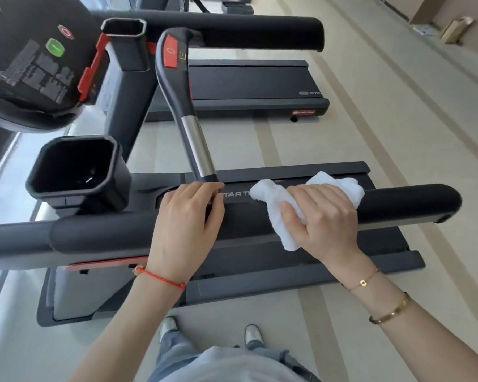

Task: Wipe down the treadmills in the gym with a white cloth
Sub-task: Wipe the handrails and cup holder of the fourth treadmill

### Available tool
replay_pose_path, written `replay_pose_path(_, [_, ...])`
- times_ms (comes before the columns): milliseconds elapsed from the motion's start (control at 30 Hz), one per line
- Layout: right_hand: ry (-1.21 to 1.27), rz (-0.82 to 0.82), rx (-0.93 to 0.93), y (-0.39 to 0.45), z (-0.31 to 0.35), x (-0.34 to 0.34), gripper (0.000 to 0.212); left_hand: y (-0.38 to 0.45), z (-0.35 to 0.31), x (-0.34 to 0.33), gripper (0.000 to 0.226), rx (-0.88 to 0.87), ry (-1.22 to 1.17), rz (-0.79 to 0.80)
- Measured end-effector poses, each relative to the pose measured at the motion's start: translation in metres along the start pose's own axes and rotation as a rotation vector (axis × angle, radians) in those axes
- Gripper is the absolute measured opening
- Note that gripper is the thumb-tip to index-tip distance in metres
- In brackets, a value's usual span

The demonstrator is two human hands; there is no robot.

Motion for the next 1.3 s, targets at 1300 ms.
replay_pose_path(1300, [-0.007, 0.16, -0.174, -0.002, -0.066, 0.006, 0.04, 0.004, -0.046, -0.047, 0.038, 0.123, 0.305, -0.201])
Point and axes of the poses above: each hand's wrist, its own y-axis towards the middle knuckle, its own x-axis out of the back of the hand, z = x × y, the point moved 6 cm from there along y, towards the middle knuckle, and after that the axes turned 8 degrees about z, right-handed, at the moved point
